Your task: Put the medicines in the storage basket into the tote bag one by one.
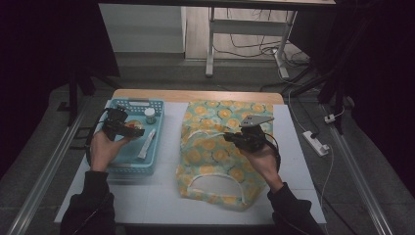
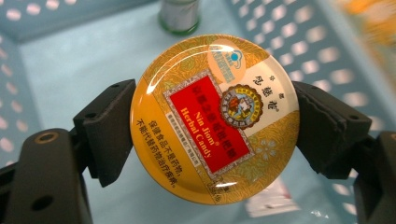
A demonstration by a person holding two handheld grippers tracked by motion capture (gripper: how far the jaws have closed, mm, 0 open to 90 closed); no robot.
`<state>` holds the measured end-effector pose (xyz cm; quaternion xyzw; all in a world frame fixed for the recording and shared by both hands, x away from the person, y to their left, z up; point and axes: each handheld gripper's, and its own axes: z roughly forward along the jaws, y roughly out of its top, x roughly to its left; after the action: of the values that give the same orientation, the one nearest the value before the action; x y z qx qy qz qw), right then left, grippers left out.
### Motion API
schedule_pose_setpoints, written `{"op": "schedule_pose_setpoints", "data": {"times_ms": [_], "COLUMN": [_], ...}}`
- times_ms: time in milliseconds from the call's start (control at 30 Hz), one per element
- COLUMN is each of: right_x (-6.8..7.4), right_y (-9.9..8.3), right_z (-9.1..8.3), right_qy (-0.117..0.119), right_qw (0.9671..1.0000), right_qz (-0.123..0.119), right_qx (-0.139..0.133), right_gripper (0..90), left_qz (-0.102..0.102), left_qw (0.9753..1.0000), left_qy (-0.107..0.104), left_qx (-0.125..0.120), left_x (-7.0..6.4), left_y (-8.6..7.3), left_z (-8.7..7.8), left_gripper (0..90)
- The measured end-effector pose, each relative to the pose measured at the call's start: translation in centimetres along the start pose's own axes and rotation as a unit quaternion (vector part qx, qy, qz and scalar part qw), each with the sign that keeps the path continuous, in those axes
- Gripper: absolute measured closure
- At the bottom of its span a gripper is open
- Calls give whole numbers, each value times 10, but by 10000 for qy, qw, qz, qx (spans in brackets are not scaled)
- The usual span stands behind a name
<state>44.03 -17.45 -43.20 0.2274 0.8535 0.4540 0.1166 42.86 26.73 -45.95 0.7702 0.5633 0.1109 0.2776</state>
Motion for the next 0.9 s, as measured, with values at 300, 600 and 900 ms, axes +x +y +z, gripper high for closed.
{"op": "schedule_pose_setpoints", "data": {"times_ms": [300, 600, 900], "right_x": [-1, -2, -2], "right_y": [-1, -1, -1], "right_z": [0, -1, -2], "right_qy": [-16, -34, -48], "right_qw": [10000, 10000, 10000], "right_qz": [14, 16, 6], "right_qx": [15, -6, -29], "right_gripper": [895, 896, 896], "left_qz": [379, 881, 1416], "left_qw": [9981, 9921, 9813], "left_qy": [-401, -818, -1292], "left_qx": [-280, -349, -198], "left_x": [-28, -65, -104], "left_y": [3, 8, 14], "left_z": [-23, -37, -31], "left_gripper": [202, 202, 202]}}
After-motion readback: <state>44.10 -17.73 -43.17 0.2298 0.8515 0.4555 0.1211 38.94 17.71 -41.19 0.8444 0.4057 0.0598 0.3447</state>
